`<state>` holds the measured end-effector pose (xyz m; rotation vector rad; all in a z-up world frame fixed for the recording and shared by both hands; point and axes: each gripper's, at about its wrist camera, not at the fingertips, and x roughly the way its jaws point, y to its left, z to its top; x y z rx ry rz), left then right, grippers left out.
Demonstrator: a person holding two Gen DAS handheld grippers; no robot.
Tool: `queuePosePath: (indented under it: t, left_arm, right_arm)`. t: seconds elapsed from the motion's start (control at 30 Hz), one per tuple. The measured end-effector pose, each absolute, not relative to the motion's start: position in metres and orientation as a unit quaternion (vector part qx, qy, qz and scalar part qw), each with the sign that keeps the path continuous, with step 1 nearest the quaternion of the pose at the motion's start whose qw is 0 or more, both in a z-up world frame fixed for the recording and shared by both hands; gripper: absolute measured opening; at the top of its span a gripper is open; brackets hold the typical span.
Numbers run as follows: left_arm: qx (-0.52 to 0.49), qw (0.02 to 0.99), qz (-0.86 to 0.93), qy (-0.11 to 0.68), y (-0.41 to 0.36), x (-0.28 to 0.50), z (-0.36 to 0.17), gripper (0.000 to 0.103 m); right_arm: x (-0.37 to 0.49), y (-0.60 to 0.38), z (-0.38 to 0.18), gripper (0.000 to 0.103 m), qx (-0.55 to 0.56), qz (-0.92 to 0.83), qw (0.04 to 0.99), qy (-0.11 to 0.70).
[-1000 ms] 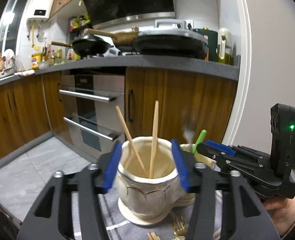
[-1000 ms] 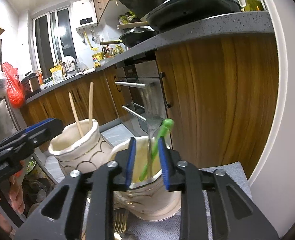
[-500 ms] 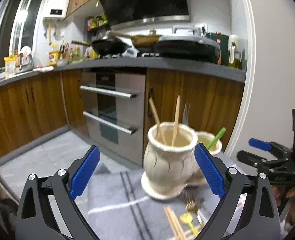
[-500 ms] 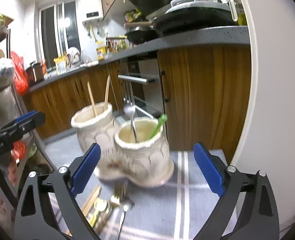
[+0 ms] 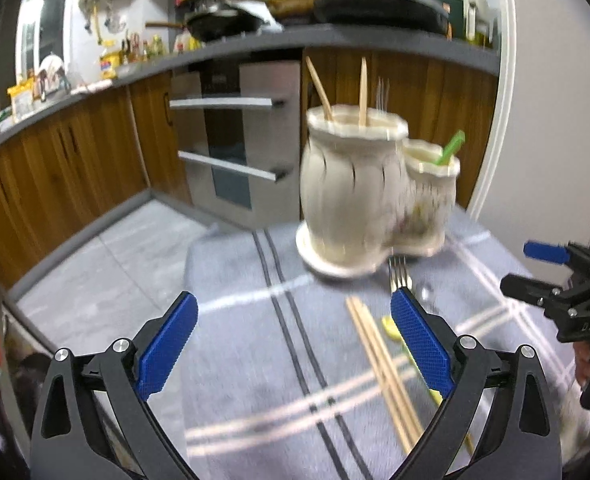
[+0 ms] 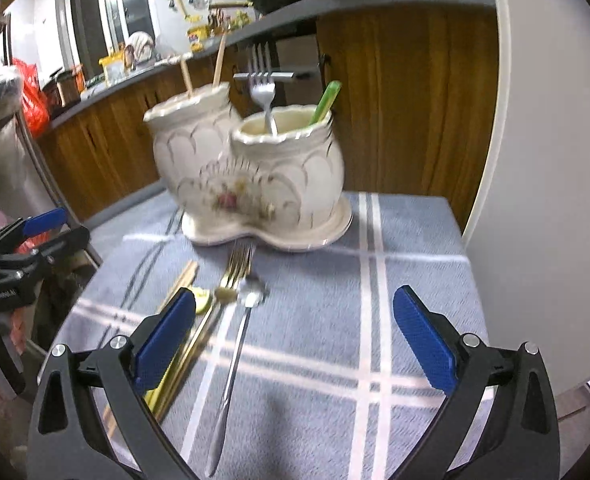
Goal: Organize utensils
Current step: 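Move the left tool down toward the remaining wooden chopsticks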
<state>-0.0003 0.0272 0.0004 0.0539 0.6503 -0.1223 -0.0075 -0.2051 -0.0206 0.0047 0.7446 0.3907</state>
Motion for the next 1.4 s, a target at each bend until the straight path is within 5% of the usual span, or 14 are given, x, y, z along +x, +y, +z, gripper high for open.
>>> queuePosePath:
  t: [0.87, 1.0, 1.23, 1.4]
  left_arm:
    - [0.075, 0.896, -0.077, 0.431, 0.004, -0.009, -0.06, 0.094]
    - [0.079, 0.892, -0.088, 0.437, -0.002, -0.009, -0.059, 0.082]
    - [0.098, 0.886, -0.104, 0.442, -0.013, -0.005, -0.058, 0.041]
    - [0.091, 0.884, -0.107, 0.446, -0.016, 0.009, -0.059, 0.036]
  right_arm:
    - [-0.011, -0.174, -0.054, 0.097, -0.08, 0.19, 0.884, 0.419]
    - [-0.011, -0.171, -0.053, 0.096, -0.086, 0.192, 0.885, 0.416]
    - [-0.011, -0.16, -0.056, 0.061, -0.094, 0.21, 0.873, 0.43]
    - [-0.001, -0.15, -0.056, 0.043, -0.087, 0.215, 0.869, 0.438]
